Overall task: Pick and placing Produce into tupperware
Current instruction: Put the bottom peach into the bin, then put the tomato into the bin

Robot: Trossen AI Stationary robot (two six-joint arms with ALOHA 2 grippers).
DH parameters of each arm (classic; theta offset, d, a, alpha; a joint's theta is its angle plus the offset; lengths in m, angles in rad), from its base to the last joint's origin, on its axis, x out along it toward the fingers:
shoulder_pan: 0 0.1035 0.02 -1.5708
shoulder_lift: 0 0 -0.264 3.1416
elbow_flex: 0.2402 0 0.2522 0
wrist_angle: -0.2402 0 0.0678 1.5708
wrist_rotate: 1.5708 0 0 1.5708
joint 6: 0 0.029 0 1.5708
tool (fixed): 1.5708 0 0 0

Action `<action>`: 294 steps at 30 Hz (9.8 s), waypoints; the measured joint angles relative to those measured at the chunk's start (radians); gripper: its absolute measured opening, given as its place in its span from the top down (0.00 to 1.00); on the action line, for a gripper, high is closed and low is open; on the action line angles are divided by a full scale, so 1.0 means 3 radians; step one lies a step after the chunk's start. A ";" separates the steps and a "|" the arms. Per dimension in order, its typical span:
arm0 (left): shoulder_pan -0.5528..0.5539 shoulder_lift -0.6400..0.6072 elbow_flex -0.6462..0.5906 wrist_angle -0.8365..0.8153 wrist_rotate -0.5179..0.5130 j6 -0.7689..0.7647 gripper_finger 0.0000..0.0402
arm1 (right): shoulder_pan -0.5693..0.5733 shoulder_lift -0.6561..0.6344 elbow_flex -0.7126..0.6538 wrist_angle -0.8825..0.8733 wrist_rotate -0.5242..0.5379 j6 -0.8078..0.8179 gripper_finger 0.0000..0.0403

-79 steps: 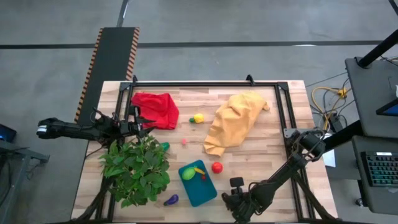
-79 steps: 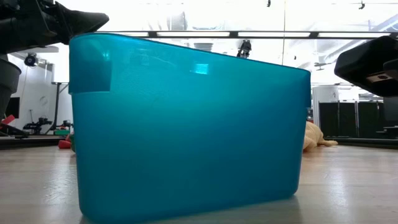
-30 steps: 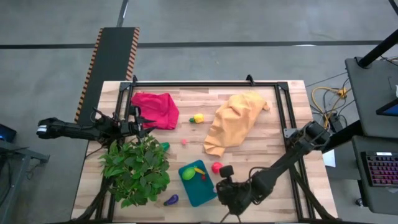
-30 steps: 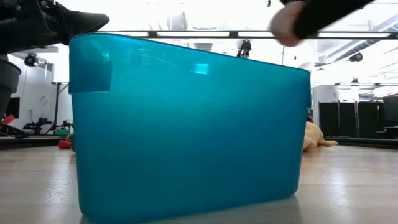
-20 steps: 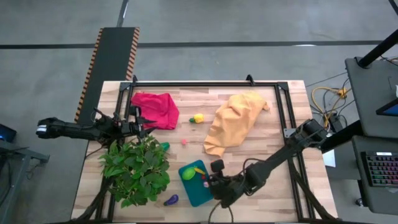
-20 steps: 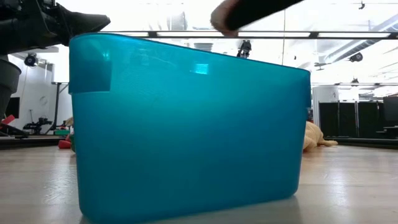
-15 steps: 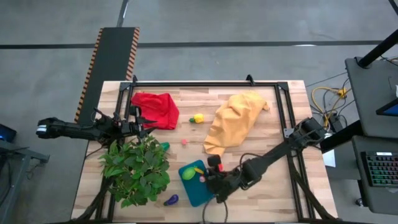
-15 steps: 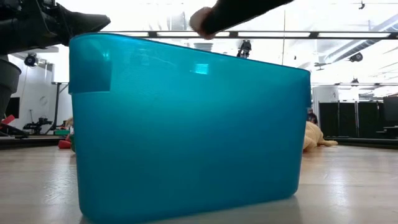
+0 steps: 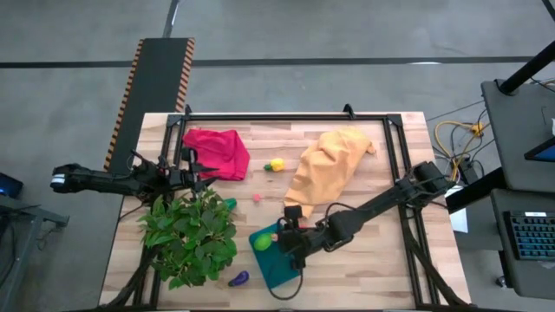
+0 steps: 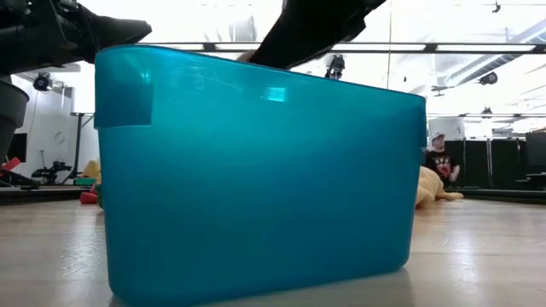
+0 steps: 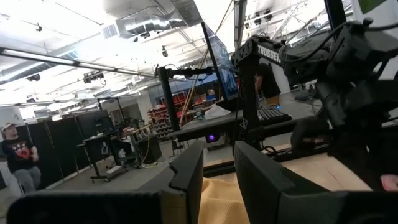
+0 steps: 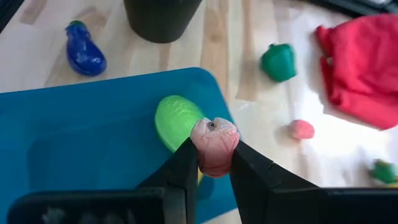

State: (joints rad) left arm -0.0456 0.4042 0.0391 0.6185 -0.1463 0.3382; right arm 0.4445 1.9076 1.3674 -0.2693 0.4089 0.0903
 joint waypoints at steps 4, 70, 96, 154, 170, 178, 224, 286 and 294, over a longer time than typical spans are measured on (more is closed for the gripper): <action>0.0000 0.0033 0.0000 -0.0001 0.0000 -0.0045 0.81 | -0.0044 0.0114 0.0011 0.0052 -0.0077 0.0023 0.83; 0.0001 0.0056 0.0000 0.0003 -0.0001 -0.0057 0.81 | -0.0239 0.0348 0.0353 -0.0632 -0.0664 0.0230 0.83; 0.0001 0.0062 0.0000 0.0002 -0.0001 -0.0056 0.81 | -0.0351 0.0352 0.0350 -0.0561 -0.0690 0.0040 0.83; -0.0001 0.0078 0.0000 -0.0006 -0.0001 -0.0154 0.81 | 0.0058 -0.1271 -0.0054 -0.1406 -0.0733 0.0492 0.72; 0.0000 0.0106 0.0000 -0.0024 -0.0142 -0.0146 0.81 | 0.0210 -0.0872 -0.0071 -0.1560 -0.0422 0.0407 0.11; -0.0001 0.0107 0.0000 -0.0021 -0.0141 -0.0145 0.81 | 0.0177 -0.0665 -0.0071 -0.1502 -0.0467 0.0412 0.13; 0.0000 0.0085 0.0001 -0.0020 -0.0141 -0.0125 0.81 | 0.0021 -0.0542 -0.0490 -0.1049 -0.0512 0.0484 0.09; 0.0000 0.0092 0.0003 -0.0020 -0.0141 -0.0127 0.81 | -0.0110 -0.0071 -0.0937 -0.0123 -0.0612 0.0384 0.08; 0.0000 0.0092 0.0002 -0.0021 -0.0141 -0.0127 0.81 | -0.0132 -0.0041 -0.0937 -0.0114 -0.0603 0.0360 0.08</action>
State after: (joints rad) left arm -0.0456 0.4316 0.0396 0.6122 -0.1886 0.3000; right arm 0.4049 1.8954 1.0863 -0.3035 0.2279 0.1982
